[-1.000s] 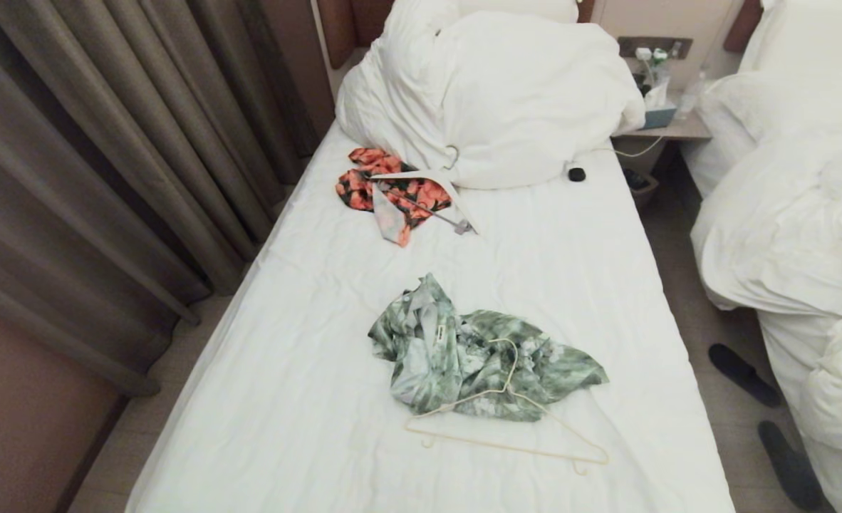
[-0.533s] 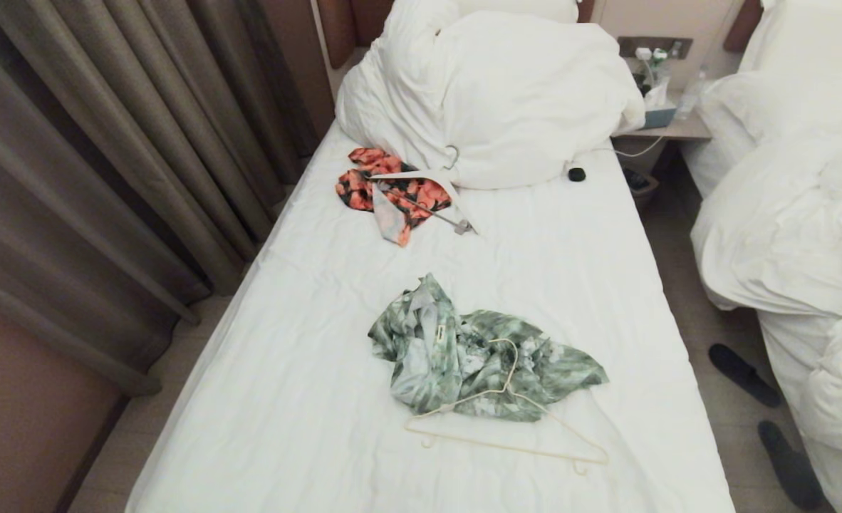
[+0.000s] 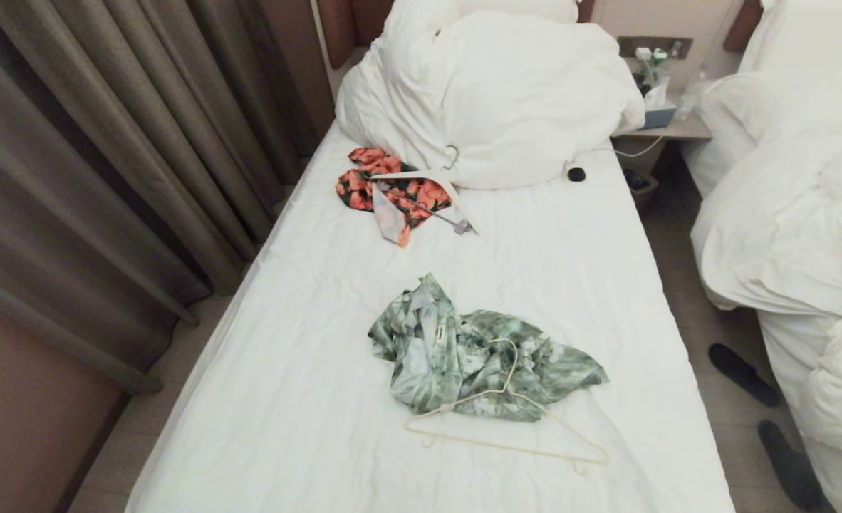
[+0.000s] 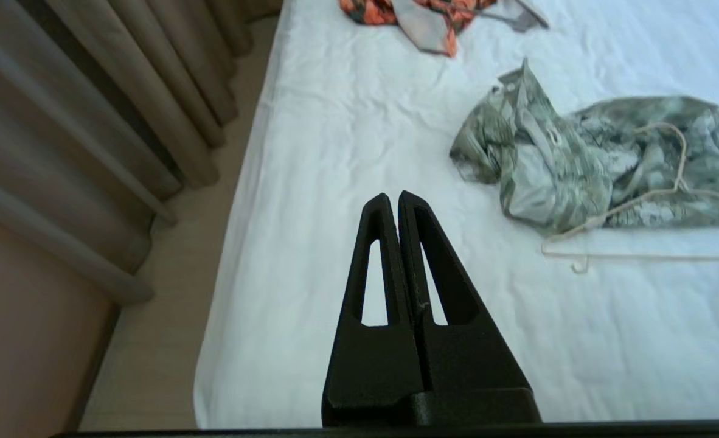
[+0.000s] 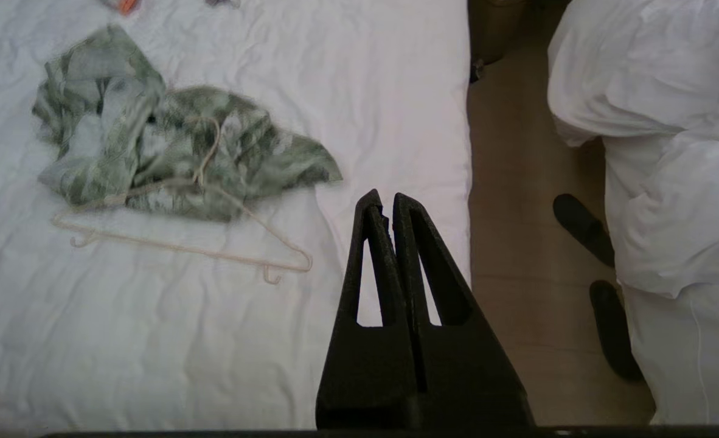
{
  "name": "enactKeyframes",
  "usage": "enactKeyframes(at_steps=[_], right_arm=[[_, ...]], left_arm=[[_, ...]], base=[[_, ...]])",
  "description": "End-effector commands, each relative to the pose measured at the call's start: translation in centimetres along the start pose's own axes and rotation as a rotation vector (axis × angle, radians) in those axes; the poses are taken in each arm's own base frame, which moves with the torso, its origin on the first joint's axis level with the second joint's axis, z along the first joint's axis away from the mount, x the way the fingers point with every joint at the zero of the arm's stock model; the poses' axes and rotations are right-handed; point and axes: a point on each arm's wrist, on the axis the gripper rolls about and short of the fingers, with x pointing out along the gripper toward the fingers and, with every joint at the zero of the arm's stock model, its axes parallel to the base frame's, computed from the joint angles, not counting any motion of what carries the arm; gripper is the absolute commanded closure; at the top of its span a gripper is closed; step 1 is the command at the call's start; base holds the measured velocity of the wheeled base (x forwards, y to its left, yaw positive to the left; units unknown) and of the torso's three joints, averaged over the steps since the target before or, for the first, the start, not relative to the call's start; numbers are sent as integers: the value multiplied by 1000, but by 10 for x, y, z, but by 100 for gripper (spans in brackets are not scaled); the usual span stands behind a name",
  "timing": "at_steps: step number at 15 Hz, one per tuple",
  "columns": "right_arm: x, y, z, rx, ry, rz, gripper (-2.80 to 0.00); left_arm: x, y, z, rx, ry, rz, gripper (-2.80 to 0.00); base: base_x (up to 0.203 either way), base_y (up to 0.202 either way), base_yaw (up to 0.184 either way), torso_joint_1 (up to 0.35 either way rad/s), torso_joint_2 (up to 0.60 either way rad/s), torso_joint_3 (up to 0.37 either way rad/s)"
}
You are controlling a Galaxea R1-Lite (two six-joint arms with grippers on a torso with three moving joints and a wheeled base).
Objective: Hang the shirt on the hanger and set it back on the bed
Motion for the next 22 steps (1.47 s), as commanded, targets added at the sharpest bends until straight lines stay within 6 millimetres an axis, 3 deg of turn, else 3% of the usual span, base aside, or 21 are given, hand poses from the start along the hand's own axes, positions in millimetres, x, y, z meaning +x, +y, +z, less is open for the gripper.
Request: enactKeyframes(at_steps=[1,7,10,22], right_arm=[[1,1,-6,-8,26,11,0],[1,1,-5,-4,31,20,0],[1,1,-5,-4,30,20,0],[1,1,-5,27,25,15,0]], left_arm=[[0,0,-1,2,8,-2,0],[0,0,-1,-6,8,-15,0],[-1,-2,-8,-48,93,-50,0],[0,-2,-8,-57,80,-43,0]], base=[[0,0,0,0,0,0],[0,0,0,0,0,0],[0,0,0,0,0,0],[0,0,0,0,0,0]])
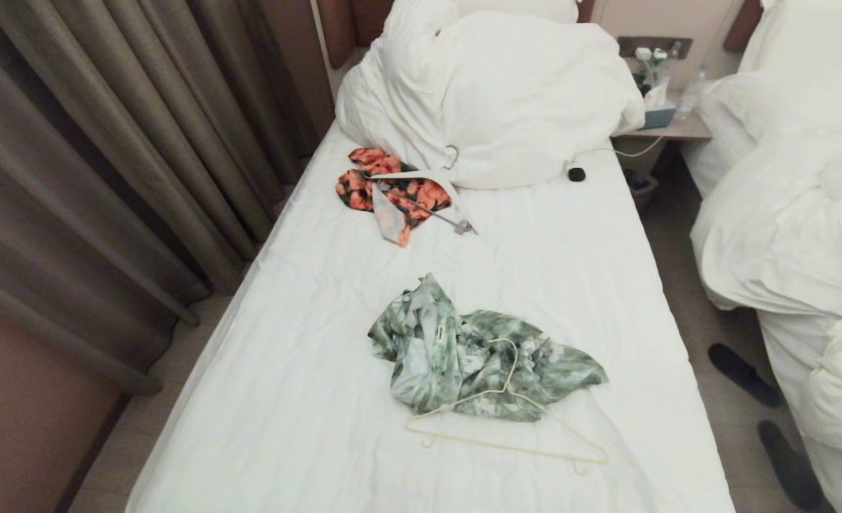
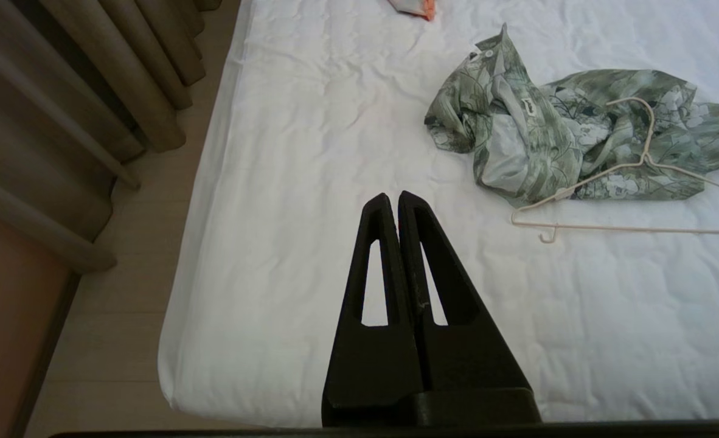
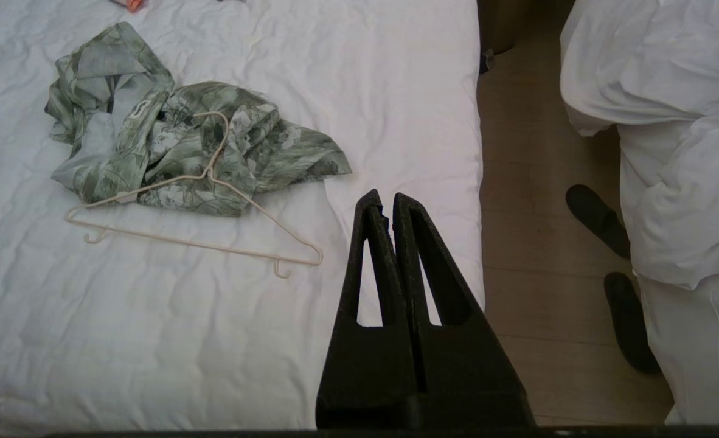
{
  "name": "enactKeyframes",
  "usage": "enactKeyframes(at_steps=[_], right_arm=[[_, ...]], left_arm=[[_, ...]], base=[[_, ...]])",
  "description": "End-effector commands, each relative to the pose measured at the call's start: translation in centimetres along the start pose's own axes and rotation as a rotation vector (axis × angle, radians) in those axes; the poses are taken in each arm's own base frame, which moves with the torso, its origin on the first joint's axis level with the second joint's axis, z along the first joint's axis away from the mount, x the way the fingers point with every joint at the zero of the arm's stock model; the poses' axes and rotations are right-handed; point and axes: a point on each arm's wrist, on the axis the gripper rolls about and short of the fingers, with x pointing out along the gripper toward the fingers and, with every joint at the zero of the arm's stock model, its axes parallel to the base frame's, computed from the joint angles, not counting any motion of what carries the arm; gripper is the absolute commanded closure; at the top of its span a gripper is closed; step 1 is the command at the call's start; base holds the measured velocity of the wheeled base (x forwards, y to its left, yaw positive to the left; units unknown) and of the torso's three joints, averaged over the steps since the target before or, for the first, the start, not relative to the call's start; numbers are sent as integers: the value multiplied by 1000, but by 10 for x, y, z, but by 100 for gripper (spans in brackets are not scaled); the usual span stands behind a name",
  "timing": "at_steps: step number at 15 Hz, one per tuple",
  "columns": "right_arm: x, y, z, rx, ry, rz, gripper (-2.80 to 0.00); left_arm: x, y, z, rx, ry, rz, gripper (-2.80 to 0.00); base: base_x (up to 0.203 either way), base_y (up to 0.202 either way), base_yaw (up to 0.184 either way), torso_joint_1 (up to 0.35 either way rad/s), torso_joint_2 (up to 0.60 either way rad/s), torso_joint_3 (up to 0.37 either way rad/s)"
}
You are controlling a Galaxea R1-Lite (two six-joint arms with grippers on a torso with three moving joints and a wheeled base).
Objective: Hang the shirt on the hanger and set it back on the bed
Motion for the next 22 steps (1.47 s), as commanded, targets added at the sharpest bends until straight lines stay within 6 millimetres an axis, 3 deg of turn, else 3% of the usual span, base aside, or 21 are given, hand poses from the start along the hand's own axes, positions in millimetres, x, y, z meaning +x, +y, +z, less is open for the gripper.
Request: enactKeyframes(at_steps=[1,22], right_arm=[[0,0,0,-1,1,1,0],[0,0,0,11,1,-4,0]], left_arm=[[0,0,0,0,3,0,0],[0,0,0,0,3,0,0]], base=[[0,0,0,0,0,0],[0,0,0,0,0,0]])
